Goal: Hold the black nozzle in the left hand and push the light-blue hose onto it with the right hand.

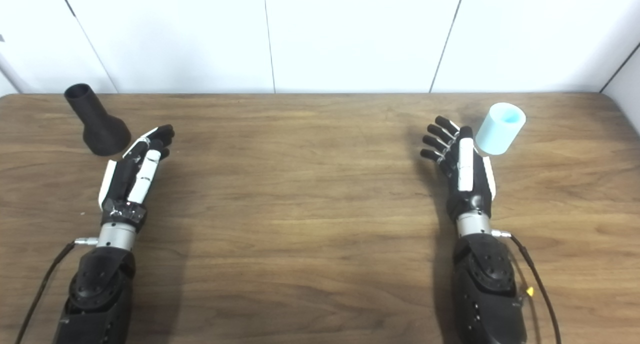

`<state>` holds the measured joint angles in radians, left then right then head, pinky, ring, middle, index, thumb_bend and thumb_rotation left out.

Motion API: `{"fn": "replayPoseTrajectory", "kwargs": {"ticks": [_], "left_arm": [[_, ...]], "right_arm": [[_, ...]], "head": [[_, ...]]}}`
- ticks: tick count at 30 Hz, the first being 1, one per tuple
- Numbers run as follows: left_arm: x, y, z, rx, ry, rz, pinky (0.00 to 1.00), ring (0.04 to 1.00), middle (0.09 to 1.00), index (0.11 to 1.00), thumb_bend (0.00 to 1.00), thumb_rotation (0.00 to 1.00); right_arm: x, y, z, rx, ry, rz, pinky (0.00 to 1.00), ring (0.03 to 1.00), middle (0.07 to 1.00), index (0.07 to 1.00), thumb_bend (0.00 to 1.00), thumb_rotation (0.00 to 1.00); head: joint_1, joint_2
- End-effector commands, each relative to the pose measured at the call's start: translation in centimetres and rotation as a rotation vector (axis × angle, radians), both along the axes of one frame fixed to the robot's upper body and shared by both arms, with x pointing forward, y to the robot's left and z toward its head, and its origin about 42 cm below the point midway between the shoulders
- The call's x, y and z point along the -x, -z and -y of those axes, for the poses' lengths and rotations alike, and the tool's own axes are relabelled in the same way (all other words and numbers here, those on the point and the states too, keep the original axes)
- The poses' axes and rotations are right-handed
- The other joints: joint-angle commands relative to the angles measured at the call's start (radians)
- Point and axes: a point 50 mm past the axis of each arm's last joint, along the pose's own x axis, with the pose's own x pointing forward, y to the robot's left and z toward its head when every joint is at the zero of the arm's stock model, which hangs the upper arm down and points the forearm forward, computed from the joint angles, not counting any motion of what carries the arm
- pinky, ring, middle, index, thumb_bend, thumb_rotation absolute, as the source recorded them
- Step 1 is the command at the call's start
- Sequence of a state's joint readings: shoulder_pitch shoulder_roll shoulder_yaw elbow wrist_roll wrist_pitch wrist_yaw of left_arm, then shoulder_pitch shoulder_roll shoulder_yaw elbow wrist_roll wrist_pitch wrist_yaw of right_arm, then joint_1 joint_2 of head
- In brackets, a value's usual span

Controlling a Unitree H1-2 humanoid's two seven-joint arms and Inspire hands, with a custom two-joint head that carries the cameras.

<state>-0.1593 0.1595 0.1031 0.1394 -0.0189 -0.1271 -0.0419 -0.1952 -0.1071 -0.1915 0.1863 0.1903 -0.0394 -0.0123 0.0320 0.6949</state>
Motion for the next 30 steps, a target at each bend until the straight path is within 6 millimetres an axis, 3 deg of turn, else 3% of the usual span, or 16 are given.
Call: {"fn": "replayPoseTrajectory", "kwargs": {"ticks": [1,11,14,23,30], "left_arm": [[1.3,1.9,0.2,-0.002,-0.011,-0.048,0.90,0.887,0.847,0.804,0.41,0.70],[1.7,2.4,1.2,-0.050,-0.027,-0.038,0.86,0.859,0.825,0.798,0.44,0.72],[1.9,2.7,1.4,-0.068,-0.016,-0.016,0.86,0.859,0.824,0.805,0.43,0.73],[2.5,3.0,1.8,-0.041,-0.027,-0.020,0.89,0.874,0.834,0.797,0.49,0.70],[2.6,3.1,2.4,-0.016,-0.038,-0.024,0.87,0.874,0.837,0.807,0.47,0.68]], "right_arm": [[1.3,2.3,-0.2,-0.028,-0.003,-0.077,0.67,0.759,0.773,0.778,0.52,0.97],[1.3,2.8,0.9,-0.025,-0.007,-0.076,0.67,0.753,0.773,0.785,0.48,0.98],[1.5,3.0,1.1,-0.009,-0.004,-0.080,0.64,0.742,0.774,0.796,0.48,0.99],[2.1,3.0,1.2,-0.024,0.013,-0.092,0.69,0.759,0.798,0.859,0.45,1.00],[2.7,3.0,1.4,0.042,0.001,-0.064,0.69,0.756,0.790,0.836,0.42,0.98]], "head": [[0.000,0.001],[0.171,-0.040],[0.193,-0.049],[0.248,-0.085],[0.279,-0.120]]}}
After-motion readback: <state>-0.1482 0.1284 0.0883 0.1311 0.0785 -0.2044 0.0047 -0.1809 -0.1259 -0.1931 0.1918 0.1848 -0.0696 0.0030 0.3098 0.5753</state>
